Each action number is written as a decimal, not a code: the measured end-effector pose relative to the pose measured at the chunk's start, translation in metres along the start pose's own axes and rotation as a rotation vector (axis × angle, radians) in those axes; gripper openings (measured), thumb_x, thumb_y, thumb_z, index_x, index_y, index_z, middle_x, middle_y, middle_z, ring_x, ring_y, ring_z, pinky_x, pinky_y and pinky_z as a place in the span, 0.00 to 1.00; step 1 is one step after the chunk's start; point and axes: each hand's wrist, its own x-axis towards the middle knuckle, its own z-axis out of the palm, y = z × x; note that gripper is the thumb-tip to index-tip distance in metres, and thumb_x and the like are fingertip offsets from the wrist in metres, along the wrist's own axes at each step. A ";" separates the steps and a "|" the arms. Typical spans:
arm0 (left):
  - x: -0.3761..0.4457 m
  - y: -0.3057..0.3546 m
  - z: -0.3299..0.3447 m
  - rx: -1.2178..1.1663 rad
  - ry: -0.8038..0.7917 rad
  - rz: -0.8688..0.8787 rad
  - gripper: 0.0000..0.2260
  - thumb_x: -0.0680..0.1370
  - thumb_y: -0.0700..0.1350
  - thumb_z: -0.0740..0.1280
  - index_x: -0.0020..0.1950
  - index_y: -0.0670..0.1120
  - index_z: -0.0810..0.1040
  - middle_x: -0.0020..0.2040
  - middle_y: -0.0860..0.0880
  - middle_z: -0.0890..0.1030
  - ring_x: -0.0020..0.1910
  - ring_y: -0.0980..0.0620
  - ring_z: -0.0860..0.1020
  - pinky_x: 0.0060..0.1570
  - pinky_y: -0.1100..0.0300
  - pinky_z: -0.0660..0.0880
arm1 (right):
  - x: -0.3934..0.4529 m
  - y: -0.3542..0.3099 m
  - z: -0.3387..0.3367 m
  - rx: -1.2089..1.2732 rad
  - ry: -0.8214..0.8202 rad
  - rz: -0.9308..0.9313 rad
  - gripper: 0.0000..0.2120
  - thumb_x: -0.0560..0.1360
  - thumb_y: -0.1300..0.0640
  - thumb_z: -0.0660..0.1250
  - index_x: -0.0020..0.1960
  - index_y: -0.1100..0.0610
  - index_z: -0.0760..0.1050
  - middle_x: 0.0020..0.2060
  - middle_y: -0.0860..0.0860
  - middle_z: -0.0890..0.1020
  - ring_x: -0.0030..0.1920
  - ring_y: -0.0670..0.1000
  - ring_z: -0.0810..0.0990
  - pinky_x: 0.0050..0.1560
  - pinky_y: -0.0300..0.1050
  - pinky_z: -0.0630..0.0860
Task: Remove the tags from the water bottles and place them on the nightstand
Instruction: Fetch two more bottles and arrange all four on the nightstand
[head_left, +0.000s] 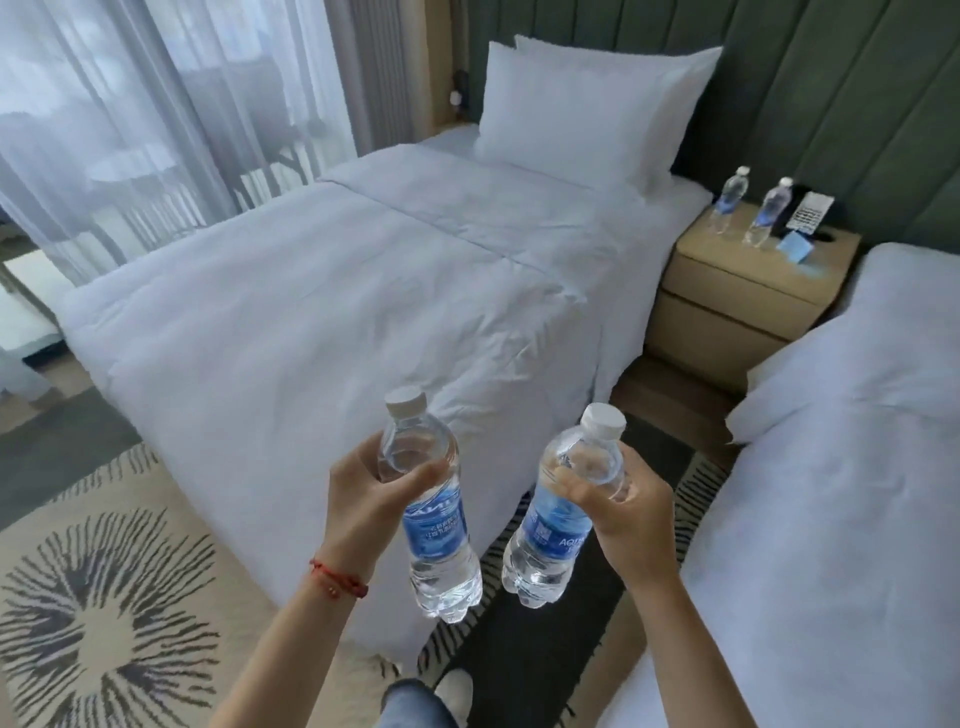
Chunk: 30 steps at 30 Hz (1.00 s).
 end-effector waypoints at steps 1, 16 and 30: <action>0.020 0.000 0.008 0.002 -0.043 0.001 0.11 0.64 0.35 0.75 0.45 0.43 0.81 0.37 0.51 0.85 0.37 0.55 0.82 0.35 0.67 0.76 | 0.012 0.002 -0.001 -0.011 0.043 0.017 0.18 0.62 0.43 0.75 0.48 0.48 0.76 0.41 0.43 0.84 0.45 0.39 0.82 0.39 0.30 0.78; 0.209 -0.001 0.226 0.024 -0.602 0.103 0.13 0.64 0.48 0.77 0.45 0.46 0.81 0.40 0.54 0.85 0.38 0.54 0.83 0.33 0.69 0.75 | 0.147 0.053 -0.114 -0.165 0.622 0.240 0.19 0.56 0.36 0.68 0.45 0.40 0.75 0.38 0.35 0.82 0.45 0.40 0.81 0.37 0.29 0.74; 0.348 0.017 0.460 -0.039 -0.594 0.112 0.15 0.61 0.55 0.73 0.43 0.49 0.81 0.39 0.53 0.84 0.38 0.55 0.82 0.33 0.70 0.75 | 0.363 0.112 -0.275 -0.216 0.639 0.224 0.22 0.56 0.35 0.67 0.47 0.42 0.75 0.43 0.42 0.82 0.48 0.47 0.80 0.46 0.45 0.79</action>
